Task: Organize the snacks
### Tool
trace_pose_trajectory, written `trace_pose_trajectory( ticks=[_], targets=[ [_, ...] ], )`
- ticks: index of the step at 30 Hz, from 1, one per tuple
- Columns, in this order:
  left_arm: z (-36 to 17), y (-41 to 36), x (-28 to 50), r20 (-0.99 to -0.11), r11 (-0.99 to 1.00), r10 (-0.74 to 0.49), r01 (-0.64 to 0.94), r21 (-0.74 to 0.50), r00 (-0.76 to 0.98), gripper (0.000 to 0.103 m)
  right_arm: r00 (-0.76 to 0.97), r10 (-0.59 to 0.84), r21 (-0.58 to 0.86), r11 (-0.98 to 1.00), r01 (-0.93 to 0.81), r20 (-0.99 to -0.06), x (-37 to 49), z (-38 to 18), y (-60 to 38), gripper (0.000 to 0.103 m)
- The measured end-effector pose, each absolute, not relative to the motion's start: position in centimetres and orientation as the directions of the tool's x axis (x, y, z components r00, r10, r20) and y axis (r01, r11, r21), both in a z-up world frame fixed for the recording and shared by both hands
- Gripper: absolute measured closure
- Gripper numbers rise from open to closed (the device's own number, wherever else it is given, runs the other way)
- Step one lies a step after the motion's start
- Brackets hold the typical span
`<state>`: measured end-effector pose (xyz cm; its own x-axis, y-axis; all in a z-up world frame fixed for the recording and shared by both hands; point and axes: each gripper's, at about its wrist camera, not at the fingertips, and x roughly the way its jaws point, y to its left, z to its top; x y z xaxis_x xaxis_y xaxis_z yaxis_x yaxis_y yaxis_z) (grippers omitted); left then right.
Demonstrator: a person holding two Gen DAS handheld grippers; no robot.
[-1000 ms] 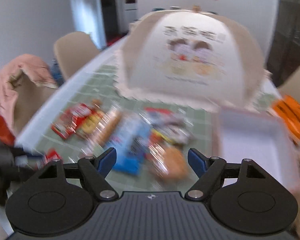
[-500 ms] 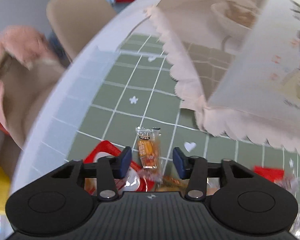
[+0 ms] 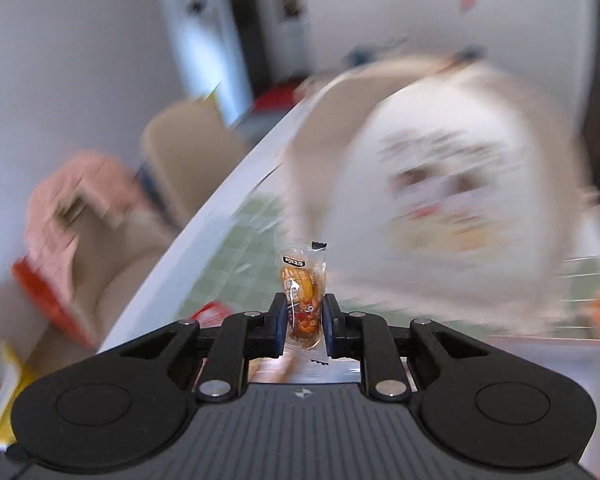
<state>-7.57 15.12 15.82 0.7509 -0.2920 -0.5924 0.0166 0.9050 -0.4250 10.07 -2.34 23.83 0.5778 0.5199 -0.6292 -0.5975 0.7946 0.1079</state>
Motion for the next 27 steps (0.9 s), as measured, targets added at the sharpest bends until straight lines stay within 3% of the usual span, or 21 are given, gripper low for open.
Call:
trace_pose_trajectory(
  ticks=[6, 9, 12, 14, 17, 21, 24, 27],
  targets=[
    [20.1, 7.3, 1.8, -0.5, 0.882, -0.408, 0.189, -0.431, 0.764, 0.04, 0.756, 0.391, 0.047, 0.9, -0.433, -0.524, 5.7, 27.1, -17.0, 0.085],
    [19.7, 3.5, 8.0, -0.458, 0.817, -0.5, 0.226, -0.53, 0.735, 0.035, 0.802, 0.31, 0.024, 0.938, -0.347, -0.511, 4.5, 26.2, -22.1, 0.085],
    [17.1, -0.4, 12.4, -0.565, 0.877, -0.424, 0.167, -0.45, 0.708, 0.036, 0.807, 0.255, 0.041, 0.96, -0.276, -0.533, 4.3, 24.8, -25.6, 0.085],
    [16.3, -1.3, 12.0, -0.558, 0.894, -0.383, 0.142, -0.425, 0.736, 0.036, 0.806, 0.248, 0.053, 0.964, -0.262, -0.537, 4.1, 24.2, -27.2, 0.085],
    [15.7, -0.5, 9.2, -0.527, 0.861, -0.381, 0.085, -0.501, 0.76, 0.037, 0.807, 0.244, 0.042, 0.964, -0.263, -0.537, 4.4, 23.6, -28.1, 0.085],
    [14.3, 0.1, 7.5, -0.566, 0.879, -0.312, 0.005, -0.478, 0.763, 0.037, 0.778, 0.298, 0.068, 0.947, -0.315, -0.553, 7.2, 23.0, -26.4, 0.085],
    [15.8, -0.5, 10.5, -0.494, 0.786, -0.44, 0.056, -0.616, 0.75, 0.036, 0.746, 0.344, 0.085, 0.928, -0.363, -0.571, 10.8, 22.6, -23.4, 0.085],
    [17.1, -0.6, 12.4, -0.525, 0.843, -0.389, 0.064, -0.534, 0.757, 0.042, 0.735, 0.358, 0.102, 0.923, -0.37, -0.577, 12.9, 22.6, -21.4, 0.085]
  ],
)
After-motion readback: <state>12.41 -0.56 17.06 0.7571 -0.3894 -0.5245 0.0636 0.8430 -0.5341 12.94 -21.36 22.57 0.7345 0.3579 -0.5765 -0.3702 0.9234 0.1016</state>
